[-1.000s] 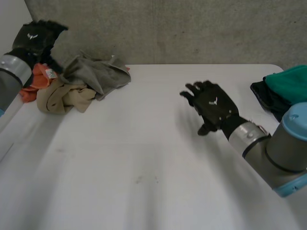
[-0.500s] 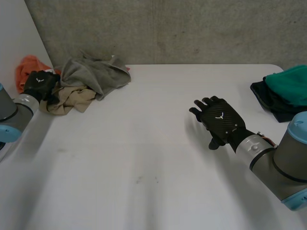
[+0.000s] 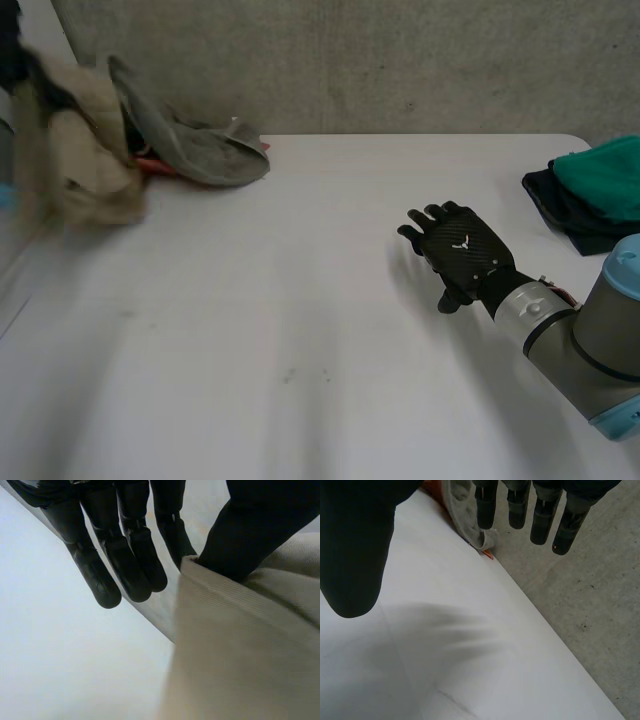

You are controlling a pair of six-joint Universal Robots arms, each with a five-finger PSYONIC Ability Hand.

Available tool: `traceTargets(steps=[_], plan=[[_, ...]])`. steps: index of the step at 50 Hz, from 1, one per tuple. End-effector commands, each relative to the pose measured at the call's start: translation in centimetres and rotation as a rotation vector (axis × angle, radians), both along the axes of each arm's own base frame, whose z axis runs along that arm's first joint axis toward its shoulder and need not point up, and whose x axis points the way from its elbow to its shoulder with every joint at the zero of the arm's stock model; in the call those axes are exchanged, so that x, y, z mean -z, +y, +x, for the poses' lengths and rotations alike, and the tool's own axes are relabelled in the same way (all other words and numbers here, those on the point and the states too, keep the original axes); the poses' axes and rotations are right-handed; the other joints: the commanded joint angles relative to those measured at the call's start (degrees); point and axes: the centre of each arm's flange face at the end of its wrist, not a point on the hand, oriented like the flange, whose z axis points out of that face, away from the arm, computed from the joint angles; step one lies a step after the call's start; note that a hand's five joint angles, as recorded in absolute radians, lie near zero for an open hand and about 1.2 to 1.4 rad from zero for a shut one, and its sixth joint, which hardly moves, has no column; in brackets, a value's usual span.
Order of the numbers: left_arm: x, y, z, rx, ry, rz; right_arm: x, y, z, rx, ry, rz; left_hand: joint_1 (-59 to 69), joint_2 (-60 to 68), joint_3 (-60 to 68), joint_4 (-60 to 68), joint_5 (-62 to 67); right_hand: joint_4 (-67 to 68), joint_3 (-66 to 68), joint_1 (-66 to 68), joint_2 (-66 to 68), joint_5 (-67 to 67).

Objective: Fold the laundry.

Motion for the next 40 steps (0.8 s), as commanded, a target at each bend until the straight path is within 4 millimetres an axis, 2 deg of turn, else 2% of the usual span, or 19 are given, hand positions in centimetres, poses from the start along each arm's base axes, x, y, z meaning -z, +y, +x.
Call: traceTargets(steps=[1, 5, 8, 12, 13, 16, 17, 19, 20, 22, 23, 24, 28, 30, 31, 32, 33, 37, 40], plan=[[-2.2, 1.3, -0.7, 0.098, 0.079, -0.014, 0.2, 0.2, 0.0, -0.004, 0.004, 0.004, 15.8, 11.7, 12.0, 11.4, 13.8, -3.4, -2.3, -1.6, -2.7, -3.4], [-0.8, 1.5, -1.5, 0.117, 0.077, 0.034, 0.2, 0.2, 0.0, -0.005, 0.013, -0.004, 15.8, 11.7, 12.0, 11.4, 13.8, -3.4, -2.3, -1.6, -2.7, -3.4], [-0.9, 1.9, -2.2, 0.131, 0.08, 0.038, 0.2, 0.1, 0.0, -0.005, 0.017, -0.008, 15.8, 11.7, 12.0, 11.4, 13.8, -3.4, -2.3, -1.6, -2.7, -3.4], [-1.0, 3.1, -5.0, 0.187, 0.08, 0.051, 0.0, 0.1, -0.1, -0.003, 0.021, -0.017, 15.8, 11.7, 12.0, 11.4, 13.8, -3.4, -2.3, -1.6, -2.7, -3.4], [-1.5, 4.3, -6.8, 0.226, 0.08, 0.054, -0.1, 0.0, -0.1, -0.001, 0.021, -0.024, 15.8, 11.7, 12.0, 11.4, 13.8, -3.4, -2.3, -1.6, -2.7, -3.4], [-2.9, 6.9, -9.4, 0.288, 0.08, 0.068, -0.5, -0.1, -0.1, 0.002, 0.02, -0.038, 15.8, 11.7, 12.0, 11.4, 13.8, -3.4, -2.3, -1.6, -2.7, -3.4], [-3.3, 8.9, -10.9, 0.327, 0.083, 0.101, -0.7, 0.0, -0.1, 0.002, 0.019, -0.041, 15.8, 11.7, 12.0, 11.4, 13.8, -3.4, -2.3, -1.6, -2.7, -3.4], [-3.2, 10.9, -12.0, 0.363, 0.084, 0.146, -1.2, -0.1, -0.1, 0.005, 0.016, -0.055, 15.8, 11.7, 12.0, 11.4, 13.8, -3.4, -2.3, -1.6, -2.7, -3.4], [-2.7, 13.1, -13.1, 0.401, 0.083, 0.195, -1.3, -0.1, -0.2, 0.006, 0.015, -0.06, 15.8, 11.7, 12.0, 11.4, 13.8, -3.4, -2.3, -1.6, -2.7, -3.4], [-1.9, 15.4, -14.1, 0.44, 0.08, 0.243, -1.9, -0.2, -0.3, 0.013, 0.009, -0.075, 15.8, 11.7, 12.0, 11.4, 13.8, -3.4, -2.3, -1.6, -2.7, -3.4], [-0.8, 18.5, -15.6, 0.495, 0.067, 0.301, -2.3, -0.4, -0.5, 0.022, 0.007, -0.089, 15.8, 11.7, 12.0, 11.4, 13.8, -3.4, -2.3, -1.6, -2.7, -3.4], [-0.5, 19.0, -15.8, 0.506, 0.064, 0.311, -2.5, -0.5, -0.6, 0.029, 0.006, -0.093, 15.8, 11.7, 12.0, 11.4, 13.8, -3.4, -2.3, -1.6, -2.7, -3.4], [3.5, 23.8, -18.1, 0.598, 0.026, 0.453, -3.5, -1.4, -1.3, 0.057, -0.004, -0.124, 15.8, 11.7, 12.0, 11.4, 13.8, -3.4, -2.3, -1.6, -2.7, -3.4], [5.8, 27.2, -20.0, 0.688, -0.015, 0.531, -3.9, -1.9, -1.6, 0.071, -0.008, -0.138, 15.8, 11.7, 12.0, 11.4, 13.8, -3.4, -2.3, -1.6, -2.7, -3.4], [6.4, 28.4, -20.6, 0.722, -0.035, 0.553, -4.1, -2.1, -1.6, 0.077, -0.01, -0.146, 12.5, 8.4, 8.7, 8.1, 10.5, -3.4, -2.3, -1.6, -2.7, -3.4], [7.0, 29.5, -21.1, 0.754, -0.054, 0.573, -4.3, -2.3, -1.8, 0.087, -0.013, -0.148, 0.4, -3.6, -3.3, -4.0, -1.5, -3.4, -2.3, -1.6, -2.7, -3.4], [8.0, 31.1, -21.7, 0.803, -0.079, 0.613, -4.5, -2.6, -2.0, 0.107, -0.014, -0.153, -21.8, -25.9, -25.6, -26.2, -23.8, -3.4, -2.3, -1.6, -2.7, -3.4], [9.2, 32.2, -21.6, 0.843, -0.101, 0.676, -4.9, -3.1, -2.2, 0.147, -0.019, -0.158, -54.2, -58.3, -58.0, -58.6, -56.2, -3.4, -2.3, -1.6, -2.7, -3.4], [9.2, 31.5, -21.0, 0.817, -0.086, 0.685, -4.9, -3.0, -2.2, 0.146, -0.02, -0.141, -54.2, -58.3, -58.0, -58.6, -56.2, -3.4, -2.3, -1.6, -2.7, -3.4]])
